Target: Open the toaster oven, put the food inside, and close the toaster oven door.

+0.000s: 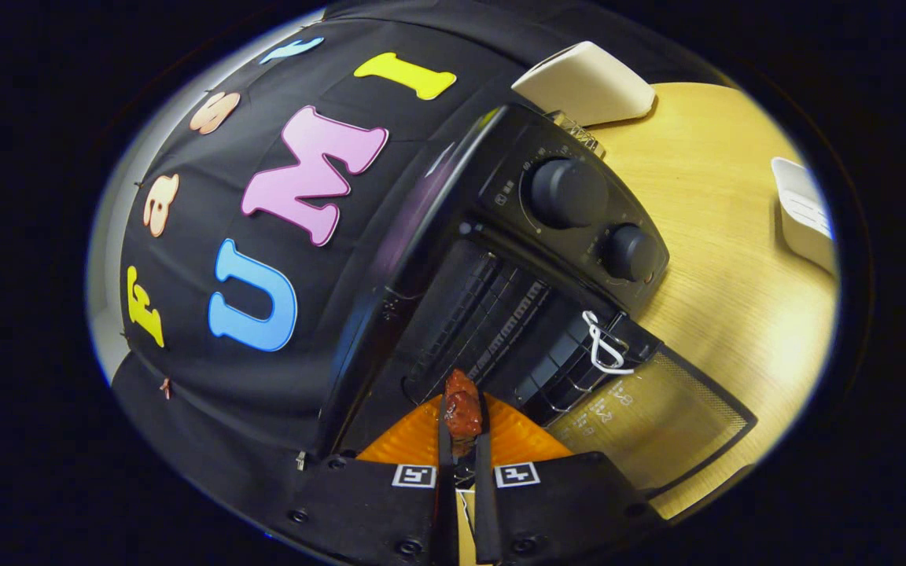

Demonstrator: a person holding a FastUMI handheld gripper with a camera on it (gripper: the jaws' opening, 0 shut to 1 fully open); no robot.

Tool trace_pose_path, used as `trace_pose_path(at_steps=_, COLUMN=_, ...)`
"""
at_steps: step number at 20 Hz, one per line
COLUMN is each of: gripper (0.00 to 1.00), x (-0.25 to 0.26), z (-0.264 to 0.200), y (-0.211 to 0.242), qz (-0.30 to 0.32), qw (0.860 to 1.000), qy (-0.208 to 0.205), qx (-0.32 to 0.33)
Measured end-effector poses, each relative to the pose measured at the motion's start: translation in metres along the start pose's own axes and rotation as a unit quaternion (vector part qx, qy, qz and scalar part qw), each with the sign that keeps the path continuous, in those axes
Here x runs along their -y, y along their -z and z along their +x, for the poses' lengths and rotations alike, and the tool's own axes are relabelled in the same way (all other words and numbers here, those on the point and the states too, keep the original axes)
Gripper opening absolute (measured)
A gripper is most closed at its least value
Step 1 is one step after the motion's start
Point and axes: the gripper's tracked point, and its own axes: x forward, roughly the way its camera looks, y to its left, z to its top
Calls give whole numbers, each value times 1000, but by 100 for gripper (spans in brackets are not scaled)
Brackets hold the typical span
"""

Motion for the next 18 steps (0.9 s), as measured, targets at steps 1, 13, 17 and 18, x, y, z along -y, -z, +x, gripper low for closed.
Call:
trace_pose_path(at_steps=1, gripper=12, x=2, z=7, y=-1, qz=2, qw=1000, qy=0, qx=8)
trace_pose_path(at_steps=13, gripper=44, x=10, z=10, y=2, qz=-101, qw=994, qy=28, qx=19)
trace_pose_path(at_steps=17, gripper=83, x=0, z=3, y=13, qz=-183, qw=983, qy=28, qx=6)
trace_pose_path(at_steps=18, gripper=86, x=0, z=1, y=16, qz=-196, qw=980, qy=32, qx=2)
